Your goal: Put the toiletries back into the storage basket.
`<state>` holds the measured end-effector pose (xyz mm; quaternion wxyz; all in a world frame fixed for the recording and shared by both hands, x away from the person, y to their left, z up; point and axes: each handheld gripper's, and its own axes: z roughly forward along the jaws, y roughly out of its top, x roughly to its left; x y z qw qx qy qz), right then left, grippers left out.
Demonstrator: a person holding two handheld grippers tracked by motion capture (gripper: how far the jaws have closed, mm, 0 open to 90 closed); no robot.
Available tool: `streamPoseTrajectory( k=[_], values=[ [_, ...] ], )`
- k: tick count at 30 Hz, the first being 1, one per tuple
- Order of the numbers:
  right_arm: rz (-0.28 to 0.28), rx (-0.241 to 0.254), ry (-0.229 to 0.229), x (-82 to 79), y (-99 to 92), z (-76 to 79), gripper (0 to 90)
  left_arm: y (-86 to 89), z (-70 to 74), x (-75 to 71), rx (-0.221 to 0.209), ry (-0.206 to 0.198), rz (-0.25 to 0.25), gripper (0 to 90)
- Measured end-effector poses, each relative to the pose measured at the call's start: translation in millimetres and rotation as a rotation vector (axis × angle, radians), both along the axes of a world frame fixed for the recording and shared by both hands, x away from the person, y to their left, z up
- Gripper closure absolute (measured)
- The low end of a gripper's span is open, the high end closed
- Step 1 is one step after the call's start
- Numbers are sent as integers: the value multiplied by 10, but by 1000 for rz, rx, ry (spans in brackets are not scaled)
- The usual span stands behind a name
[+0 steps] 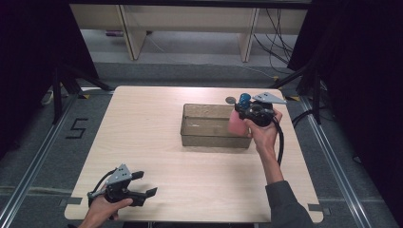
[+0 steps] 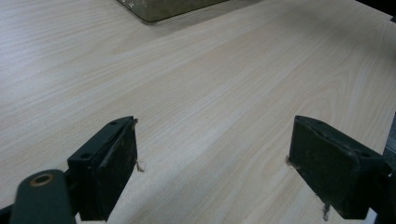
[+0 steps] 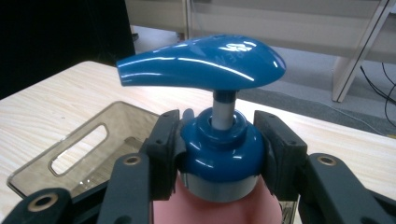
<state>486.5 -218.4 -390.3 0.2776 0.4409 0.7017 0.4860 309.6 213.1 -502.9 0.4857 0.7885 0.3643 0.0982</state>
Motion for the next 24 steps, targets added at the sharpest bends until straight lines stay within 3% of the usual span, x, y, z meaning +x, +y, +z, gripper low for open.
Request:
streamPoseTrajectory(
  k=[1, 8, 12, 14, 24],
  values=[
    [-7, 13, 23, -10, 5, -8, 535, 1, 0, 1, -2, -1, -1, 148],
    [-7, -12, 9, 30, -53, -89, 535, 1, 3, 0, 0, 0, -3, 148],
    [-28, 15, 51, 5, -33, -107, 535, 9, 5, 3, 4, -3, -6, 148],
    [-2, -20, 19, 32, -54, -124, 535, 9, 6, 1, 2, -4, -5, 148],
    [-15, -23, 43, 10, -84, -181, 535, 4, 5, -1, -4, -3, -3, 148]
  ],
)
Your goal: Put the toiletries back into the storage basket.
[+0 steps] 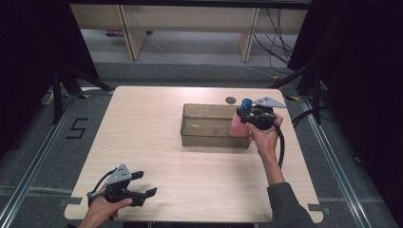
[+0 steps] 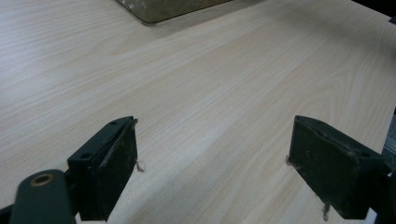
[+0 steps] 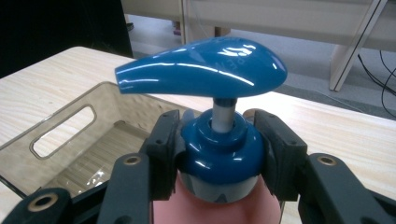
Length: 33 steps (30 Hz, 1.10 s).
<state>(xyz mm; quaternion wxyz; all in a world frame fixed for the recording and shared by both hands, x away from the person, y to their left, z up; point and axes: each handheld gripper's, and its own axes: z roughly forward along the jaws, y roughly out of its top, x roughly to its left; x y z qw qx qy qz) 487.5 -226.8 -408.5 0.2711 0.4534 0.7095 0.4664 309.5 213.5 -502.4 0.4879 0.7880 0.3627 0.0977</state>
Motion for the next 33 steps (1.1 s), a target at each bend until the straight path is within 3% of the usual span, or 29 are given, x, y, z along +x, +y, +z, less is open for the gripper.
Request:
streamPoseTrajectory(
  k=[3, 8, 11, 13, 21, 26, 27, 31, 33],
  values=[
    [-2, 12, 9, -16, -6, -20, 535, 0, 0, 1, -1, -1, 1, 148],
    [15, -17, -2, -8, -23, -40, 535, 2, 9, -6, 12, 2, 7, 148],
    [16, -7, 18, -28, -21, -45, 535, 7, 11, -6, 17, 2, 6, 148],
    [14, -4, -2, -23, -17, -62, 535, 6, 12, -7, 16, 1, 7, 148],
    [21, -23, 3, -25, -27, -97, 535, 3, 8, -4, 10, -1, 5, 148],
    [24, -20, 33, -32, -20, -129, 535, 4, 7, -4, 8, -2, 5, 148],
    [38, -30, 18, -15, -28, -142, 535, 4, 8, -4, 10, -2, 5, 148],
    [22, -19, 32, -24, -10, -172, 535, 5, 8, -4, 9, -1, 6, 148],
    [30, -37, 34, -22, -25, -176, 535, 5, 7, -4, 8, -2, 6, 148]
  ],
)
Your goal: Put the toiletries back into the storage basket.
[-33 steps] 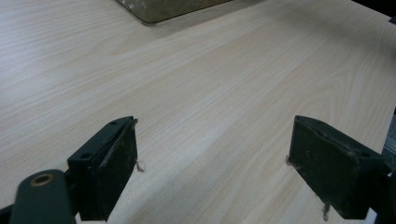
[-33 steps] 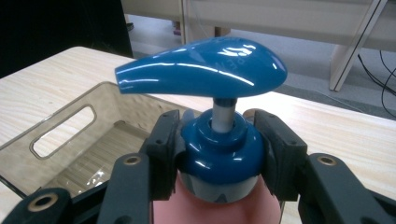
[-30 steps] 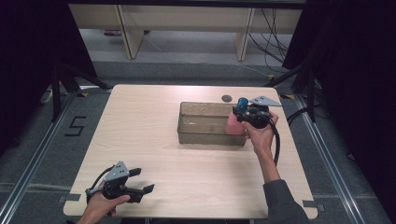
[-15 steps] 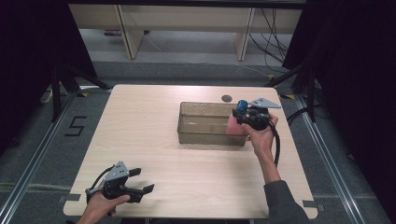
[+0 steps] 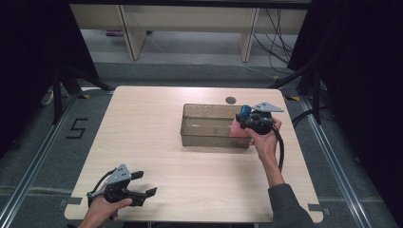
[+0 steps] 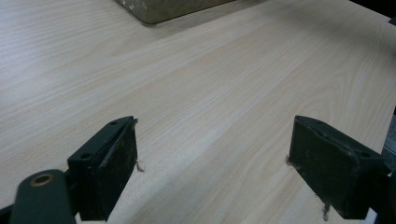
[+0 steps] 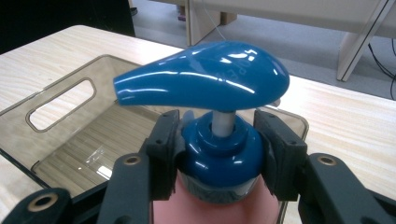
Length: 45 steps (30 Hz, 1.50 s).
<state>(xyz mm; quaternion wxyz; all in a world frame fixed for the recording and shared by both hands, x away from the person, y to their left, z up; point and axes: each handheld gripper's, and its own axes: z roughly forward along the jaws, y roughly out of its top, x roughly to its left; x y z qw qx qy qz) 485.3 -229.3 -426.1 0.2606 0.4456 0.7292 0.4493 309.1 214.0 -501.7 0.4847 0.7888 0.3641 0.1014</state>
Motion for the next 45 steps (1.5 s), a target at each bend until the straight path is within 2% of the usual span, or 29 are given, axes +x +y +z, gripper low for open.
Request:
streamPoseTrajectory(
  k=[1, 2, 4, 10, 12, 13, 14, 16, 18, 19, 21, 22, 25, 26, 27, 29, 32, 34, 35, 36, 38, 39, 40, 42, 43, 44, 45],
  values=[
    [3, -16, -25, 10, -14, -13, 535, 0, -1, 0, 0, 0, -1, 148],
    [0, 18, 1, -1, 9, -23, 535, -1, -1, 0, 1, 0, 0, 148],
    [-5, 12, 17, -10, 7, -25, 535, -2, 1, -1, 1, 1, 0, 148],
    [16, -10, 0, 4, 2, -51, 535, 0, 0, -1, 0, 0, 2, 148],
    [7, 3, 8, -8, 11, -53, 534, -1, -1, -1, 0, 0, 2, 148],
    [11, -20, 0, -6, -2, -48, 534, -1, 0, -2, 1, 1, 2, 148],
    [11, -14, -11, -2, 5, -57, 534, -1, 0, -2, 0, 0, 2, 148],
    [5, 4, 8, -14, 29, -63, 532, -1, 0, -3, -1, -1, 3, 148],
    [17, -33, -10, -11, 26, -56, 531, 2, -1, -3, -3, -3, 3, 148],
    [20, -19, 1, -17, 42, -64, 530, 1, 0, -4, -4, -3, 4, 148],
    [17, -35, -14, -12, 22, -62, 526, 3, -3, 0, -12, -5, -2, 148],
    [5, -12, -16, -21, 30, -68, 517, 2, -2, -1, -12, -5, 0, 148],
    [7, 35, 11, -18, 24, -66, 411, 3, -2, -1, -3, -3, 4, 148],
    [-4, 13, -5, -25, 4, -48, 380, 1, -1, -2, -3, -2, 5, 148],
    [2, 32, -6, -29, 2, -40, 362, 1, -1, -2, -3, -3, 5, 148],
    [-3, 67, 2, -46, 6, -24, 346, 1, -1, -2, -2, -2, 4, 148],
    [0, 68, 8, -56, -5, -5, 308, 2, -2, -2, -2, -3, 4, 148],
    [0, 84, 21, -65, -5, -8, 285, 0, -1, -3, -4, -3, 5, 148],
    [-10, 91, 29, -72, -6, -7, 279, 1, 0, -4, -2, -2, 4, 148],
    [-27, 109, 57, -94, 6, 1, 277, 1, 0, -4, -3, -2, 5, 148],
    [-8, 96, 24, -78, -19, 0, 267, 2, -1, -2, -3, -3, 4, 148],
    [-7, 109, 36, -87, -12, 7, 263, 3, -1, -1, -2, -2, 4, 148],
    [-2, 105, 22, -86, -17, 3, 260, 3, -1, -1, -2, -3, 3, 148],
    [-12, 94, 31, -110, -23, 23, 248, 1, -1, -2, -4, -2, 5, 148],
    [-23, 116, 43, -124, -3, 21, 243, 1, 1, -3, -4, -2, 5, 148],
    [-27, 110, 52, -139, -9, 34, 243, 1, 0, -3, -4, -3, 5, 148],
    [-12, 96, 21, -131, -23, 29, 242, 1, 0, -3, -4, -2, 5, 148]
  ],
)
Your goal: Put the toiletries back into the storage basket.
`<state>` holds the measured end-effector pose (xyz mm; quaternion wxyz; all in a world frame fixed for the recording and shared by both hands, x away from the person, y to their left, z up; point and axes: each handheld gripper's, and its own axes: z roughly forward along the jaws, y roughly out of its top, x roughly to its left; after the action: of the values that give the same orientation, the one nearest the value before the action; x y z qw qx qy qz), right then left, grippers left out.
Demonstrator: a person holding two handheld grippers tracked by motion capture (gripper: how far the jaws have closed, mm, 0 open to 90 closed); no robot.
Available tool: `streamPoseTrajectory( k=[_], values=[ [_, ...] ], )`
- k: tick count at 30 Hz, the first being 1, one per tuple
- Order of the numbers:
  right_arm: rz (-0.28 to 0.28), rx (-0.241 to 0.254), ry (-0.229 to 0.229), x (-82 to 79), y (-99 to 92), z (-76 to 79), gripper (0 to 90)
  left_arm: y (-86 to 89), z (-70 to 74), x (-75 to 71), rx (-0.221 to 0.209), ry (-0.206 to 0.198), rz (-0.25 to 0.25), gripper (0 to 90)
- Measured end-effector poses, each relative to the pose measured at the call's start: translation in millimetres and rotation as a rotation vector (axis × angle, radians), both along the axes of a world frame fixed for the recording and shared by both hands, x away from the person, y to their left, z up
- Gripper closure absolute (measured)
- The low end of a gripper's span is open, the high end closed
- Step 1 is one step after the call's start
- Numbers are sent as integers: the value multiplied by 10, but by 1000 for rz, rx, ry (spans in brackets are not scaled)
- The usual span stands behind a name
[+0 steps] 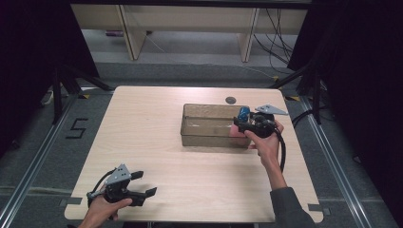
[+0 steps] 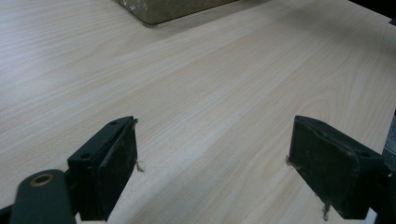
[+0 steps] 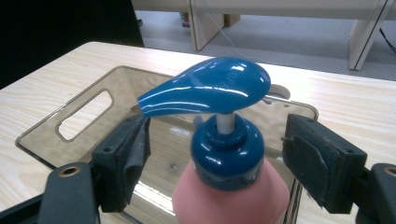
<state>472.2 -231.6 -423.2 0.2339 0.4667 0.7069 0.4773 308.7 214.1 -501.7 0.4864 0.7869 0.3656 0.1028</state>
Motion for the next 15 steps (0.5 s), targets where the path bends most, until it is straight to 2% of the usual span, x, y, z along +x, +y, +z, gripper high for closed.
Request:
streamPoseTrajectory(
  k=[1, 2, 4, 5, 6, 7, 8, 12, 15],
  values=[
    [-4, 11, 20, -20, 5, 15, 241, 0, 0, 0, 0, 0, 0, 148],
    [-3, 10, 17, -23, 2, 15, 240, 0, 1, 0, 0, 0, 0, 148],
    [-16, 31, 41, -61, 13, 32, 239, -2, -1, 0, -5, -2, 0, 148],
    [-10, 34, 19, -57, 9, 26, 238, 0, 1, 0, 0, -1, 0, 148],
    [-5, 8, 10, -56, -11, 35, 238, 0, 1, 0, 1, -1, 0, 148],
    [-6, 20, 23, -62, -6, 35, 238, -1, 0, 0, 0, -1, 0, 148],
    [-7, -1, 13, -66, -17, 44, 236, 0, 0, 0, 1, 0, -1, 148],
    [-14, 26, 19, -93, -1, 43, 234, 0, 1, 0, 0, -1, 0, 148],
    [10, 20, -1, -106, -22, 45, 234, 0, -2, 4, -10, -4, -6, 148]
  ],
)
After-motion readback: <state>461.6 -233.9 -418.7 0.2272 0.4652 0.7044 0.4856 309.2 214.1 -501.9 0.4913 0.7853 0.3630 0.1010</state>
